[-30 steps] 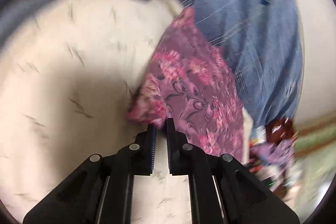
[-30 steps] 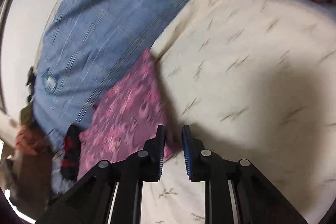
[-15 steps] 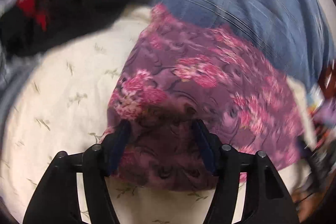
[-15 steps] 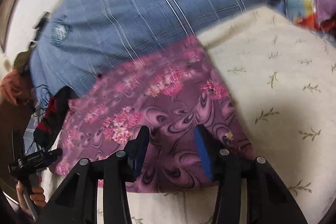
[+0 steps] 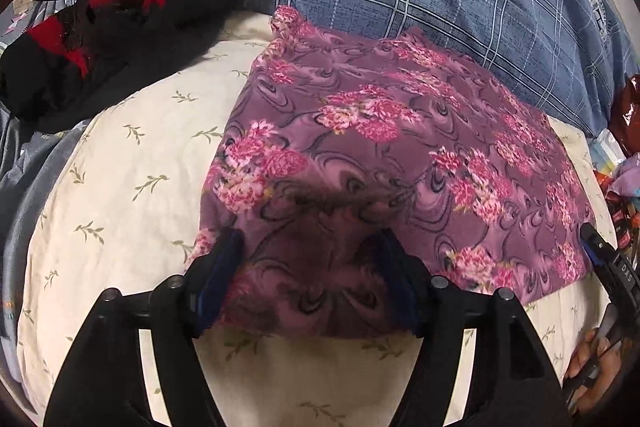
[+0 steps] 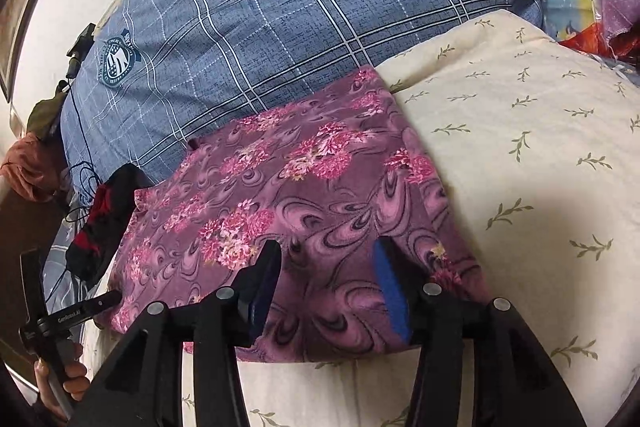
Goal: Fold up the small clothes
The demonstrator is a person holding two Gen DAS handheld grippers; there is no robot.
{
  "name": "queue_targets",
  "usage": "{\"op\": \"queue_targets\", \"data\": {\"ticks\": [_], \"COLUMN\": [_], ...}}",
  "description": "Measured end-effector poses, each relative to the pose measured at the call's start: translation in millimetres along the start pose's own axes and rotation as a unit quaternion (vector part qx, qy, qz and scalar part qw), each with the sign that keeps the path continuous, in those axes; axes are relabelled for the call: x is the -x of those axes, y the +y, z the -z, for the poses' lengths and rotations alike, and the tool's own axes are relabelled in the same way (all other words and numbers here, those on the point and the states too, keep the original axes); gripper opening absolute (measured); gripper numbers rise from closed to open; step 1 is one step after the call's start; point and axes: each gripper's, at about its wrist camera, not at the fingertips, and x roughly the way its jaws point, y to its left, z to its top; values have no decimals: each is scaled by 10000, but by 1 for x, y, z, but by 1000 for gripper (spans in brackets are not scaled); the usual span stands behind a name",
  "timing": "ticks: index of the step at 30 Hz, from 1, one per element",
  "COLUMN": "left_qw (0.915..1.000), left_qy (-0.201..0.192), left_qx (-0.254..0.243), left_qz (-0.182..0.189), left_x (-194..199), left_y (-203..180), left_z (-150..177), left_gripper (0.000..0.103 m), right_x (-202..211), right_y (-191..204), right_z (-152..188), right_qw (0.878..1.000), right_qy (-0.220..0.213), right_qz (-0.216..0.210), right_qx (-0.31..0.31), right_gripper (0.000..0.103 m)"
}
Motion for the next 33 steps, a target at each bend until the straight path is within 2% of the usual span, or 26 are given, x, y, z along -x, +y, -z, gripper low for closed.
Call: {"op": "queue_targets", "data": {"ticks": [4, 7, 10, 12, 15, 19, 22, 26, 30, 33], "left_qw": [9999, 9997, 9993, 9973, 9905, 9845, 9830, 9820, 9796, 9809], "left_qy": [58, 103, 169, 318, 462, 341, 343, 476, 630, 781], "left_qx": [-45, -154, -162, 78, 557, 1027, 1199, 1356, 1464, 1346], "left_qz": [74, 134, 303, 652, 1171, 1382, 1351, 1229, 1225, 1170], "left_x": [5, 10, 15, 19, 30, 44, 43, 23, -12, -44], "left_y": [2, 5, 14, 30, 56, 88, 104, 113, 103, 87], "left_z": [5, 9, 11, 11, 5, -11, -31, -64, -105, -133], "left_gripper": [69, 69, 69, 69, 68, 68, 69, 69, 69, 69], "right_x": [7, 12, 17, 18, 20, 28, 37, 42, 19, -11], "right_y": [7, 14, 28, 38, 51, 55, 42, -2, -31, -40], "right_z": [8, 16, 24, 28, 30, 24, 6, -36, -80, -109], "right_qw": [9997, 9989, 9956, 9921, 9868, 9933, 9973, 9956, 9941, 9939], "right_qy": [2, 14, 155, 279, 417, 258, 30, -274, -103, 17], "right_qz": [224, 395, 740, 949, 1199, 855, 665, 778, 689, 560], "right_qx": [106, 250, 551, 778, 1001, 731, 311, -438, -834, -948], "right_gripper": [52, 57, 63, 70, 72, 70, 70, 72, 72, 72]}}
